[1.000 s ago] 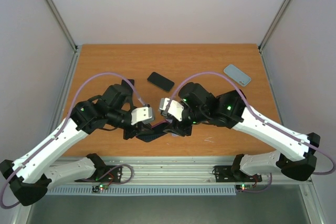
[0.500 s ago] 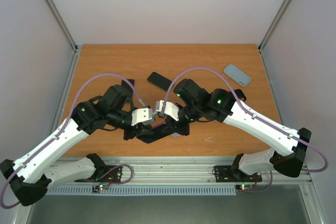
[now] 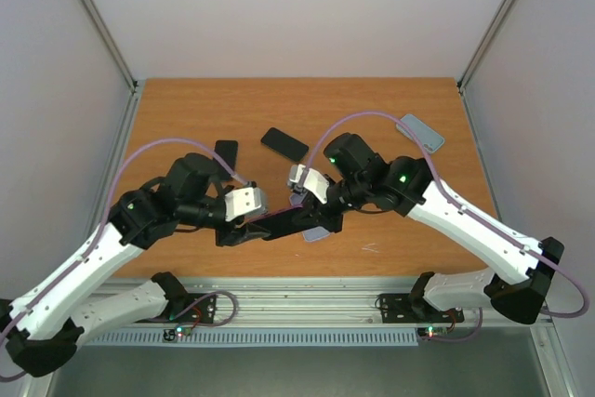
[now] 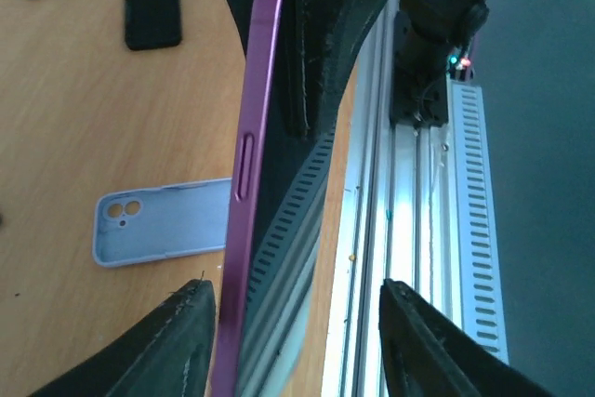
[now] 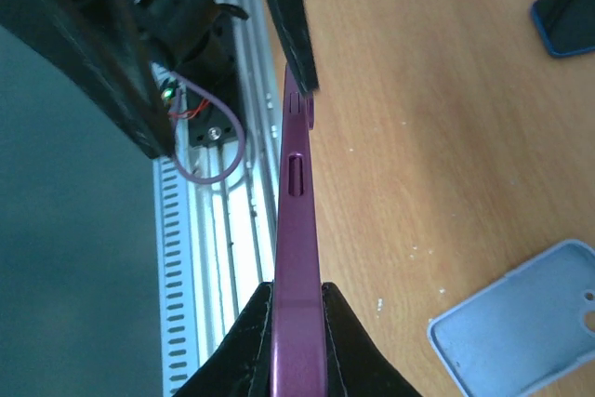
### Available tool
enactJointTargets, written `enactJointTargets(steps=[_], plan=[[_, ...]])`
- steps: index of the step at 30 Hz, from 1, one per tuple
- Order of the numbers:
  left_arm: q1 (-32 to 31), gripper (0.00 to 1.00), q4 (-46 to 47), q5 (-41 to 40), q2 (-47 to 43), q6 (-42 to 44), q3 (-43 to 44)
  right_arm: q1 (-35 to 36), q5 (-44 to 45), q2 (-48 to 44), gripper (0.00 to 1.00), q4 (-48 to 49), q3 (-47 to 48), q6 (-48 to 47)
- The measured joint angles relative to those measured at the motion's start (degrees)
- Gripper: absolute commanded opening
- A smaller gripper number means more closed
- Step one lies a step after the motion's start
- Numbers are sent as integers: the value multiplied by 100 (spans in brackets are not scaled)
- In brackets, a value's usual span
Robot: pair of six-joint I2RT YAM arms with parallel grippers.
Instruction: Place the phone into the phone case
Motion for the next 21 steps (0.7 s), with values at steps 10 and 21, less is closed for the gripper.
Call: enactJointTargets(steps=[10,21], plan=[[0,69,586,-1036,-671,-949,4,-146,960,-986,1,1217,-955,1473],[0,71,2367,-2135,-1633,-3467,-1187,-151,2146,-1762,1,3261,-2406,3042]])
